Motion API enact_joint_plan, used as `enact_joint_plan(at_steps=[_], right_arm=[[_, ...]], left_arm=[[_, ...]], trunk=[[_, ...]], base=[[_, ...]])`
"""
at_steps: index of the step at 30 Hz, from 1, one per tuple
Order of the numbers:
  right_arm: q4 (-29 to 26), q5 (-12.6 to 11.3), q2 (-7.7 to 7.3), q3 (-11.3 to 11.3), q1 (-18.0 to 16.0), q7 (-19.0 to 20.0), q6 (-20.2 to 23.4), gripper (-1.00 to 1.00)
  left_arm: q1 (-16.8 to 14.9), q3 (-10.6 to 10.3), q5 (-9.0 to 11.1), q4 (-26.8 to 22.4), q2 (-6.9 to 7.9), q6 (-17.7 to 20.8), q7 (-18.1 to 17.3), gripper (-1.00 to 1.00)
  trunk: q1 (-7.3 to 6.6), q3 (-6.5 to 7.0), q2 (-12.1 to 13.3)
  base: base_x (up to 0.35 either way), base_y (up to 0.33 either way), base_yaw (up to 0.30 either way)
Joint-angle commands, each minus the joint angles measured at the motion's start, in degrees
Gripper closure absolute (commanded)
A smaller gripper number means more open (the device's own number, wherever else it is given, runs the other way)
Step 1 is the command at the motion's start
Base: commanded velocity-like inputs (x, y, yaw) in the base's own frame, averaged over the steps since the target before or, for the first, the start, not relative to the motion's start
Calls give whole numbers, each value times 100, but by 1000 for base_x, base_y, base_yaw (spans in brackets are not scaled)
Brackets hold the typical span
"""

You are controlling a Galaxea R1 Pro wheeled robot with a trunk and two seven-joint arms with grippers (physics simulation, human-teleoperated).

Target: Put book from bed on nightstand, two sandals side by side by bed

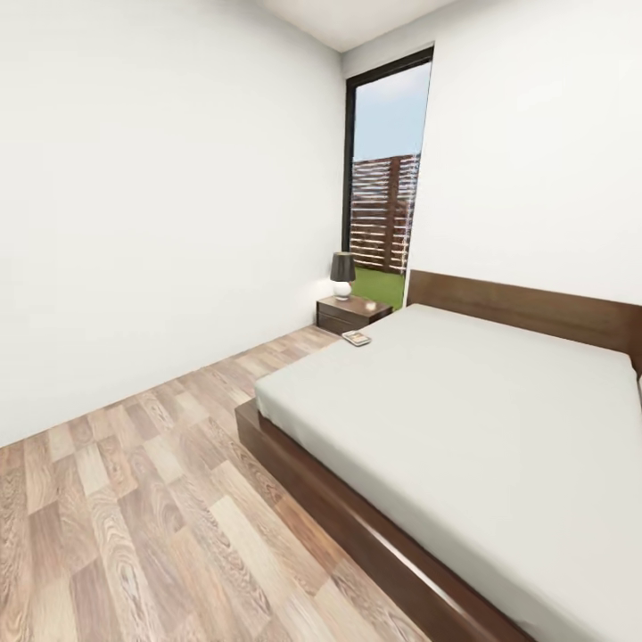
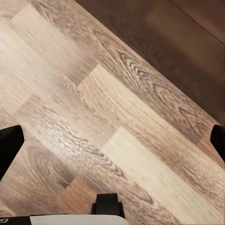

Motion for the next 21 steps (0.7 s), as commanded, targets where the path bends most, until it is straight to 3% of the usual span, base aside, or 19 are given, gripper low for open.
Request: enact_joint_plan(at_steps=[1,21], right_arm=[[2,-5,0,-4,-2,-2,-17,-100],[5,-5,2,0,-2,-2,-18,-100]], left_arm=[[-2,-1,46,1,-2,-11,0,-100],[0,-1,47,70,-2,-11,5,-100]], trunk=[[0,-5,-3],[0,-5,-3]], base=[[0,0,294],[0,0,294]])
